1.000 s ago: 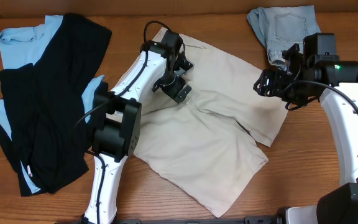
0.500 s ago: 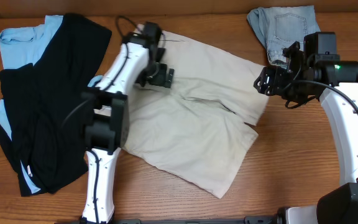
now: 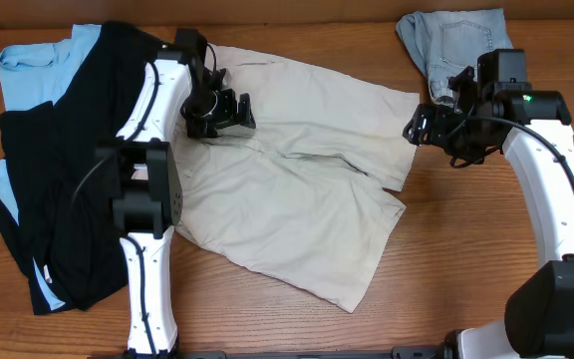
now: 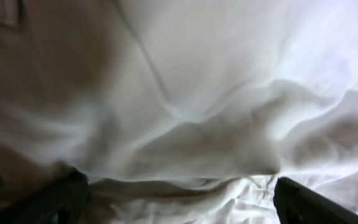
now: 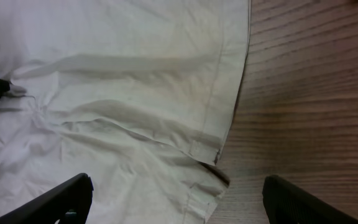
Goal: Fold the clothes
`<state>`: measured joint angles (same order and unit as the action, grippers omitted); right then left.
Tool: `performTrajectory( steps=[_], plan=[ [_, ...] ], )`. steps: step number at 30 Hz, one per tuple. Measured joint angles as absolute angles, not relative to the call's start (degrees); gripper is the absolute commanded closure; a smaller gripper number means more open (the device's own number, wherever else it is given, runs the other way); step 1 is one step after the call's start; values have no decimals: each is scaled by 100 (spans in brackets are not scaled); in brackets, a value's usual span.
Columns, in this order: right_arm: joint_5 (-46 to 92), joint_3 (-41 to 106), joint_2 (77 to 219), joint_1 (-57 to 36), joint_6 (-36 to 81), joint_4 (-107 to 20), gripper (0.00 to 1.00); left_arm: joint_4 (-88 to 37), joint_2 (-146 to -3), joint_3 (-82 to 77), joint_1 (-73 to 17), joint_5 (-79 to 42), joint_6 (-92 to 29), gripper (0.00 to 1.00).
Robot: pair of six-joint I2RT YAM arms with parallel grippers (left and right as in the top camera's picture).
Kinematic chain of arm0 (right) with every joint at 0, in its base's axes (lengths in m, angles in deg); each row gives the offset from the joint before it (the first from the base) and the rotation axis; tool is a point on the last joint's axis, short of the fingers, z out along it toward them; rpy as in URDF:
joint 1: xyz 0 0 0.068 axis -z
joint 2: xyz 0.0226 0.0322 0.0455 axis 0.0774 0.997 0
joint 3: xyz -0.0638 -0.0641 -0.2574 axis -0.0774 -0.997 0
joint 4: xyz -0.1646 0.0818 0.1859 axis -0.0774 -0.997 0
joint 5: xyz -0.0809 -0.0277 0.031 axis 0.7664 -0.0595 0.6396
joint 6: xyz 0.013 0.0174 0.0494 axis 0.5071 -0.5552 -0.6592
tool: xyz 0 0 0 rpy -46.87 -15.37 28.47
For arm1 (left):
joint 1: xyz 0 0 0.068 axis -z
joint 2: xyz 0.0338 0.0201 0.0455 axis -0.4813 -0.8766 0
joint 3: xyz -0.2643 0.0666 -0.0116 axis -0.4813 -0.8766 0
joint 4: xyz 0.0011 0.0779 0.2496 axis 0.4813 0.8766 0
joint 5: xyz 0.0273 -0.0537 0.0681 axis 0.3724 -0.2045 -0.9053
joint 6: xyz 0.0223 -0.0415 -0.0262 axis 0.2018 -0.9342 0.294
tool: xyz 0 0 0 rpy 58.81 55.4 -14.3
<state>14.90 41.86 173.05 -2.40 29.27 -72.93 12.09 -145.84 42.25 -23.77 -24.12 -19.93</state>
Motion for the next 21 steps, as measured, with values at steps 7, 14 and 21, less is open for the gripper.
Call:
performTrajectory(
  steps=[7,14,21],
  plan=[
    [1492,4289,17241,-240,2894,-7673,9,3301,-15270,5879,-2353,-3083,-1871,0],
    [1492,4398,16227,-240,2780,-8099,8,3692,-14746,7497,-2366,-3725,-1886,0],
    [1492,4481,14992,-316,2599,-8864,8,3703,-13227,7656,-2366,-4092,-1921,0]
  ],
)
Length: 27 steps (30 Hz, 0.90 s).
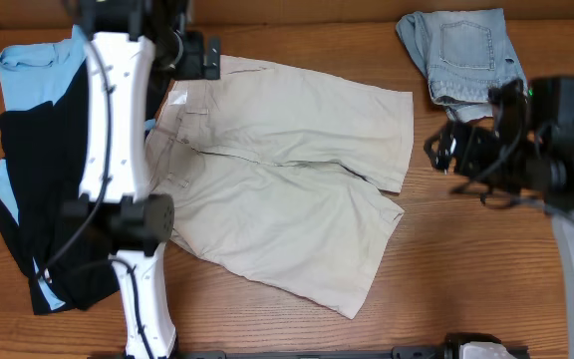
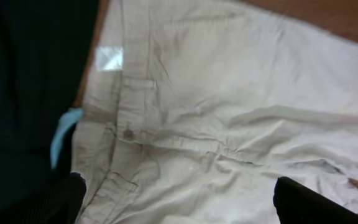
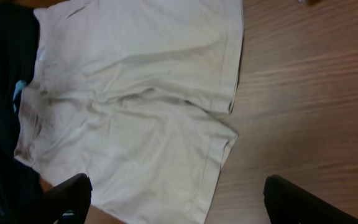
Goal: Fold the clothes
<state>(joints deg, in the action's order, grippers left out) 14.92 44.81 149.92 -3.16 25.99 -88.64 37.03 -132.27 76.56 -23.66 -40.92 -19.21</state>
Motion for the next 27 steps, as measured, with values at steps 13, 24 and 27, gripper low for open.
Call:
performTrajectory(
  steps=[13,24,27],
  plan=[
    [2512,3904,13727,-1350,1633,-9244,0,3506,-9760,2854,-2351,-5852,-4270,0],
    [2383,3779,14026,-1354,1698,-8984,1,112,-8230,-1888,-2353,-6532,-6500,0],
    [2346,3779,14153,-1354,1740,-8986,4,-576,-8274,-2594,-2369,-6534,-6887,2]
  ],
)
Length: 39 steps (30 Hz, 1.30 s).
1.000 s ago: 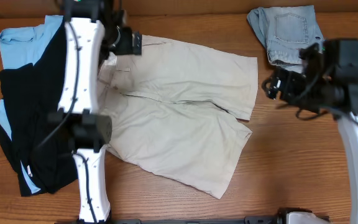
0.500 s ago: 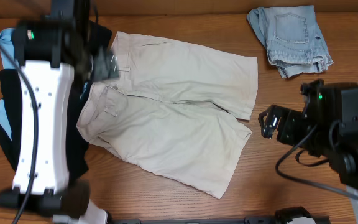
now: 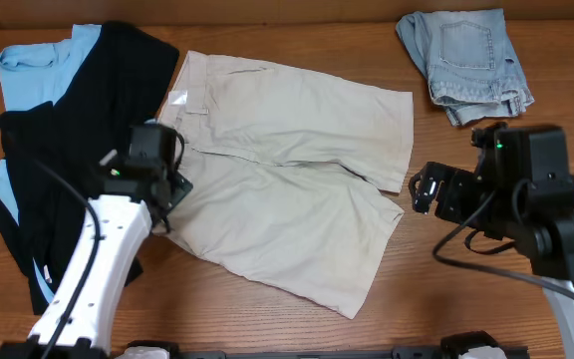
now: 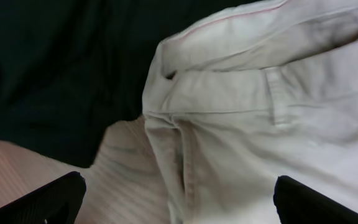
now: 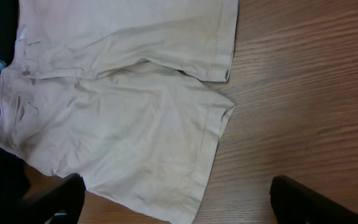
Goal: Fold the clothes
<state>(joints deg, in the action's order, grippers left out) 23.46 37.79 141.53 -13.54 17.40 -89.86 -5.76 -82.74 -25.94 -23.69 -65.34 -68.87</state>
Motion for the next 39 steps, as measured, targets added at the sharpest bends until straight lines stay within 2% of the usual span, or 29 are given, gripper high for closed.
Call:
performTrajectory(
  steps=[10,20,21,23,25,27,29,39],
  plan=[
    [2134,3777,14725,-1354,1814,-9000,11,-1859,-8669,-3563,-2552,-6575,-7494,12],
    [2062,3482,14968,-1354,1819,-8947,16,-2714,-9447,-3635,-2581,-6578,-7538,15],
    [2064,3414,14968,-1354,1821,-8943,18,-2740,-9480,-3639,-2594,-6578,-7538,19],
    [2060,3274,14968,-1357,1821,-8932,21,-2762,-9502,-3639,-2624,-6575,-7586,35],
    [2036,3095,14970,-1396,1821,-8860,24,-2786,-9504,-3639,-2655,-6575,-7601,64],
    [1999,2896,14970,-1534,1801,-8744,25,-2786,-9504,-3639,-2668,-6580,-7575,85],
    [1957,2693,14970,-1757,1766,-8604,25,-2793,-9504,-3639,-2679,-6580,-7507,96],
    [1865,927,14979,-3577,894,-7253,27,-2821,-9504,-3639,-2679,-6569,-7020,96]
  ],
)
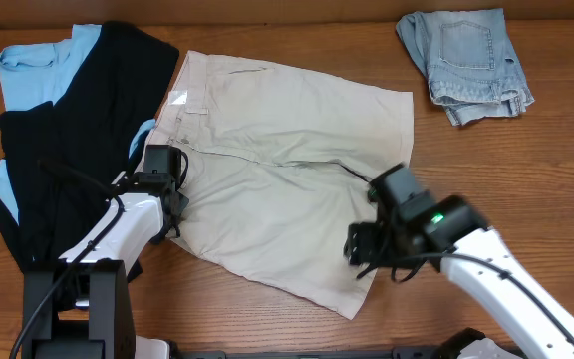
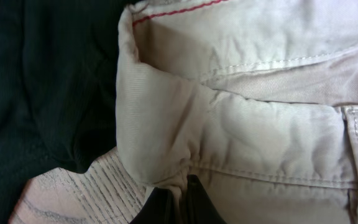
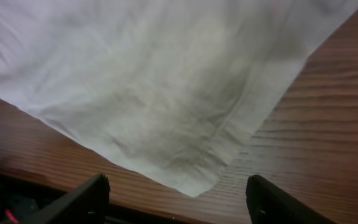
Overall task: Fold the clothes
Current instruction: 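Fold the right leg hem with the right gripper toward the left gripper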
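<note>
Beige shorts (image 1: 287,150) lie spread flat mid-table, waistband to the left, legs to the right. My left gripper (image 1: 172,204) sits at the waistband's near corner; in the left wrist view this gripper (image 2: 179,200) is shut on a pinch of the waistband fabric (image 2: 185,124). My right gripper (image 1: 359,251) hovers over the hem of the near leg. In the right wrist view it (image 3: 176,186) is open, wide apart, with the leg's hem corner (image 3: 194,186) between the fingers and nothing gripped.
A black garment (image 1: 68,170) over a light blue shirt (image 1: 33,70) lies left of the shorts, touching the waistband. Folded denim shorts (image 1: 466,55) sit at the back right. Bare wooden table (image 1: 526,179) shows right of the shorts.
My left gripper was open beside the waistband's near corner and is now shut on it. My right gripper has moved from right of the shorts to above the near leg's hem corner.
At first my left gripper was low on the shorts near the waist and my right at the far leg's hem. Then both were lifted away and the shorts lay flat. Later the left was open at the waistband corner; now it grips it, with the right open over the hem.
</note>
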`<state>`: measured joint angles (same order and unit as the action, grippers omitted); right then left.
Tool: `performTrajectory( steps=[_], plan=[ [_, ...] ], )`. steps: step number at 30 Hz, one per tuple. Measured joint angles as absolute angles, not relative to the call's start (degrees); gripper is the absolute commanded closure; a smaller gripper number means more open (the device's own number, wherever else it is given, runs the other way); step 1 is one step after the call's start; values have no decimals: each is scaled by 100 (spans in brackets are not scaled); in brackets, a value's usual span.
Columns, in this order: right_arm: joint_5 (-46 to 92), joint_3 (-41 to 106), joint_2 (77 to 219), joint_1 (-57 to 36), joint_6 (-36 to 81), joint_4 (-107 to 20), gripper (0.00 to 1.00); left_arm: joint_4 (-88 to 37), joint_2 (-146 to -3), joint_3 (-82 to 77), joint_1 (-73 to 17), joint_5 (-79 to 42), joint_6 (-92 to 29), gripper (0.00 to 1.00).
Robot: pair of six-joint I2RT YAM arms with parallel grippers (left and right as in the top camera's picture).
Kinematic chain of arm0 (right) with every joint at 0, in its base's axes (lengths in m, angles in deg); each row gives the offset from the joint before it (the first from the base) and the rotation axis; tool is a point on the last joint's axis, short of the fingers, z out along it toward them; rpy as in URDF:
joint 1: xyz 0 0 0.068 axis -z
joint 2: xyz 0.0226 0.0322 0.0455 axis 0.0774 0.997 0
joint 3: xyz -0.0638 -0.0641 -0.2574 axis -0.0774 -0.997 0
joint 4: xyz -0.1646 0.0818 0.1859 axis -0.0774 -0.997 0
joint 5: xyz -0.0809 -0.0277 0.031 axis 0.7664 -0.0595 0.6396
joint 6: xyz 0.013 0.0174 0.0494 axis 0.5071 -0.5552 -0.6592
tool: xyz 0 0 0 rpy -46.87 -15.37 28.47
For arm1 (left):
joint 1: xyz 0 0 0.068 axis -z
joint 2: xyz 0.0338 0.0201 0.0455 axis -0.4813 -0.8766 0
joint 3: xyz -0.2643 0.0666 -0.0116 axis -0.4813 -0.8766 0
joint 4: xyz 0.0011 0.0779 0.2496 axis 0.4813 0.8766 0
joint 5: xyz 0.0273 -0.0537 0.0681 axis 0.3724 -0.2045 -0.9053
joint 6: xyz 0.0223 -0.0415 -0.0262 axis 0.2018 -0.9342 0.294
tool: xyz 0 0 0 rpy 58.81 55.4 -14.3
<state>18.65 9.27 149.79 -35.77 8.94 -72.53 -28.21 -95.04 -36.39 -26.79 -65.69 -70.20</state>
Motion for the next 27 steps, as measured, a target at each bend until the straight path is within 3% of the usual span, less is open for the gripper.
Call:
performTrajectory(
  steps=[12,17,21,23,25,27],
  plan=[
    [1837,-548,15031,-5057,-354,-6101,30,-2817,-9504,-3639,-2694,-6510,-6860,96],
    [1828,-695,15394,-5263,-658,-5894,30,-2760,-9504,-3639,-2694,-6508,-6839,96],
    [1804,-671,15726,-5263,-767,-5739,37,-2740,-9504,-3639,-2694,-6505,-6668,96],
    [1774,-609,15831,-5260,-813,-5752,49,-2729,-9504,-3637,-2694,-6508,-6544,96],
    [1734,-572,15917,-5258,-874,-5736,77,-2701,-9504,-3637,-2694,-6501,-6380,96],
    [1695,-566,15973,-5258,-868,-5708,96,-2638,-9504,-3633,-2694,-6475,-6170,96]
  ],
)
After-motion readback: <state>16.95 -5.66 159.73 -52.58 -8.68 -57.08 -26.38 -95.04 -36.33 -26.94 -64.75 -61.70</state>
